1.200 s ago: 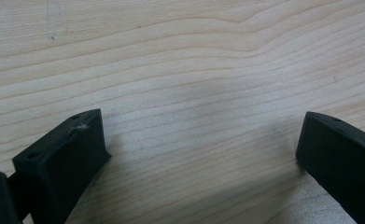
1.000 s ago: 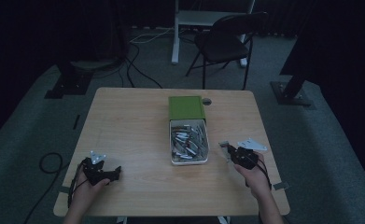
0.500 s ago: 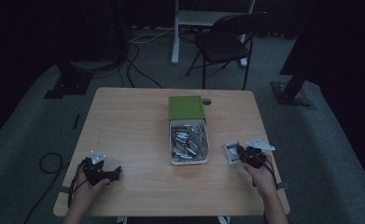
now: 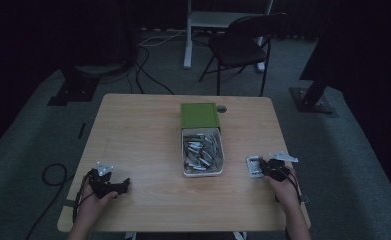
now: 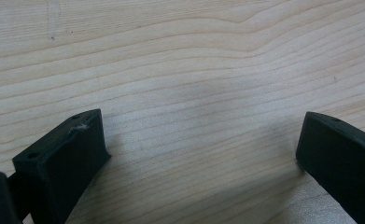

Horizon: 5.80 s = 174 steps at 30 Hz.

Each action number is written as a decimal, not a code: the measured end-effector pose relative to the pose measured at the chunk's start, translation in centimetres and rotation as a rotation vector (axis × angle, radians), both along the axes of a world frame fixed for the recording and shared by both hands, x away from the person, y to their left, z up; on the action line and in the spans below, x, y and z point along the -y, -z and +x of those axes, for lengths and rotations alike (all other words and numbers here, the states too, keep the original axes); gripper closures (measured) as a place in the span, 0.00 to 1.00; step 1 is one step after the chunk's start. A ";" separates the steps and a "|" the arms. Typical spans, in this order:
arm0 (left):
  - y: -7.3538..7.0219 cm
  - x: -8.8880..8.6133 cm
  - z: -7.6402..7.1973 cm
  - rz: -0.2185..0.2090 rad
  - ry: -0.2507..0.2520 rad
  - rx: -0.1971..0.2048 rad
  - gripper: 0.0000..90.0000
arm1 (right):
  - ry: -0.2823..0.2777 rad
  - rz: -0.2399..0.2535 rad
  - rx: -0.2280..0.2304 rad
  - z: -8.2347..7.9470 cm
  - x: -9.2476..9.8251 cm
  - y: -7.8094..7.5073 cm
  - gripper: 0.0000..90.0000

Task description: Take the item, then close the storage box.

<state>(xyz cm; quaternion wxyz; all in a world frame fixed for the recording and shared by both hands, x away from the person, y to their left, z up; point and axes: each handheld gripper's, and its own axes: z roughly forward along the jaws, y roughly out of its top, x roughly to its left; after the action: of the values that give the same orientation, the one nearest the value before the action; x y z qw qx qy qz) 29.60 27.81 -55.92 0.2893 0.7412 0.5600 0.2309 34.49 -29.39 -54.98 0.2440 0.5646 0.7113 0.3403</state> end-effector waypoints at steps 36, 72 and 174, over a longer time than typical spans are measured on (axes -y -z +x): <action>0.0 0.0 0.0 0.000 0.000 0.000 0.02 | -0.226 0.034 0.040 -2.6 -1.3 -1.6 0.40; 0.0 0.2 0.0 -0.003 0.026 0.001 0.02 | -0.607 -0.059 -0.034 -4.5 -5.9 1.3 0.16; -5.2 15.8 3.7 -0.196 0.614 0.185 0.03 | -0.527 0.113 0.121 -0.4 -8.1 -4.3 0.15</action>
<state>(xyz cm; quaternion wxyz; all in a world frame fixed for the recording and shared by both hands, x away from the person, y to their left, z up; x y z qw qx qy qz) 33.27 12.02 -50.74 0.4650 0.8198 0.3014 0.1442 34.06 -21.29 -50.64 0.1571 0.3513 0.7978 0.4642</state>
